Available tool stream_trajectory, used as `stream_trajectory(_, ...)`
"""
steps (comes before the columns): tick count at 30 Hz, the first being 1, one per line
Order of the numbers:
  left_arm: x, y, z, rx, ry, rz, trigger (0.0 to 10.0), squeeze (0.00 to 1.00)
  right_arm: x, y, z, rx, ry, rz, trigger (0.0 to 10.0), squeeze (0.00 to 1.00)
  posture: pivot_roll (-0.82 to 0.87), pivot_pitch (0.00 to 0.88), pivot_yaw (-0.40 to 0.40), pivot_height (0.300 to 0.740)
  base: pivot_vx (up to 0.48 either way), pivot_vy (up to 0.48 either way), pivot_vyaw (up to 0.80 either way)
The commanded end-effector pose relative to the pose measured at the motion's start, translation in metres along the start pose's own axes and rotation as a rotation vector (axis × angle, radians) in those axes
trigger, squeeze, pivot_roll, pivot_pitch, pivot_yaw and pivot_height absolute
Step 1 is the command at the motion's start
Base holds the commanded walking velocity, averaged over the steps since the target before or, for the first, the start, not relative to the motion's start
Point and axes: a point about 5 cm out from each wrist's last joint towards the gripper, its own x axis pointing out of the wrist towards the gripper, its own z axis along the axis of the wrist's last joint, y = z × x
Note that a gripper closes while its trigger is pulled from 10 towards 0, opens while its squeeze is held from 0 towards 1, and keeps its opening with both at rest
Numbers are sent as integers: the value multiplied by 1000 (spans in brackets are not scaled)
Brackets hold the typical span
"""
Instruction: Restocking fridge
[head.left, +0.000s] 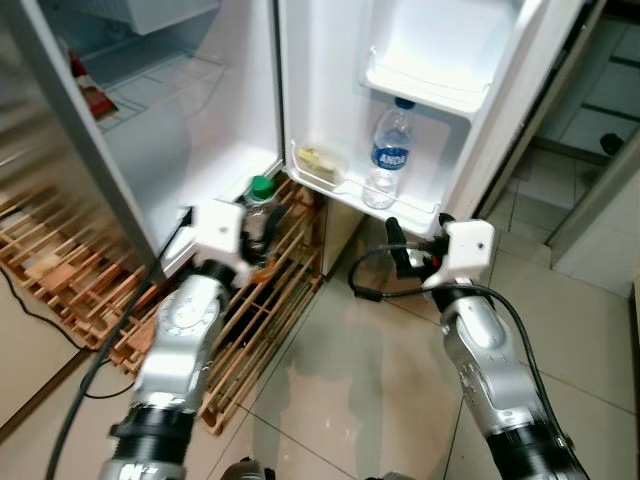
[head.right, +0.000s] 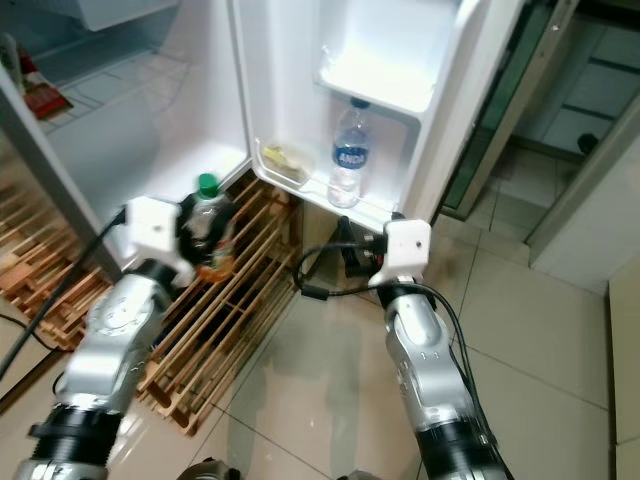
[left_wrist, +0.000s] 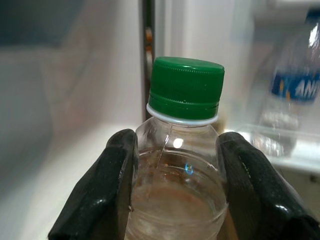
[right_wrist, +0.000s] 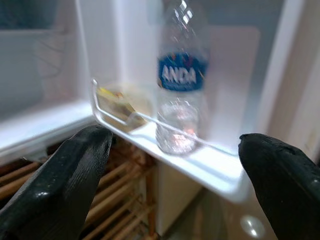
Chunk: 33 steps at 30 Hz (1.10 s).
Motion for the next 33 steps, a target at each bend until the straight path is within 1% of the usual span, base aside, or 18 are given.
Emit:
stream_trajectory(1,10,-17,21,-5,-89,-57,10000,0,-1,-7,-1,-3,15,-19,10000,118,-24,0,-2,740,0,0,0)
stream_trajectory(3,16,-30,20,-4,-88,-82,10000,0,1,-8,4,-50,11,2,10000,122,-46,0,-8,740,454,0,0)
stream_trajectory(5,21,-39,23,-14,-94,-103,10000,0,1,-9,7,-64,26,5,10000,122,-52,0,-10,740,454,0,0)
stream_trajectory(8,24,-42,27,-21,-100,-103,10000,0,2,-11,9,-70,46,-3,10000,118,-57,0,-11,740,458,0,0)
stream_trajectory(12,26,-40,32,-29,-98,-84,10000,0,6,-14,11,-83,59,-8,10000,122,-66,0,-8,740,457,0,0)
stream_trajectory(14,26,-41,31,-26,-95,-88,10000,0,9,-17,10,-99,64,-17,10000,118,-65,0,-8,740,458,0,0)
stream_trajectory(16,26,-42,33,-32,-114,-87,10000,0,13,-22,9,-117,70,-34,10000,118,-64,0,-10,740,458,0,0)
stream_trajectory(19,27,-43,36,-29,-134,-83,10000,0,16,-30,8,-141,84,-59,10000,122,-58,0,-11,740,0,0,0)
stream_trajectory(21,28,-41,37,-26,-133,-77,10000,0,18,-33,7,-153,95,-65,10000,122,-54,0,-9,740,0,0,0)
stream_trajectory(27,31,-34,43,-18,-150,-45,10000,0,23,-32,6,-167,91,-56,10000,122,-41,0,-5,740,0,0,0)
stream_trajectory(30,35,-24,43,-71,-152,40,10000,0,22,-27,4,-157,89,-53,10000,122,-44,0,1,740,0,0,0)
stream_trajectory(32,38,-22,42,-106,-142,68,10000,0,20,-24,1,-152,92,-50,10000,122,-49,0,7,740,0,0,0)
stream_trajectory(33,39,-22,42,-107,-144,70,10000,0,19,-23,-1,-151,93,-49,10000,122,-49,0,7,740,0,0,0)
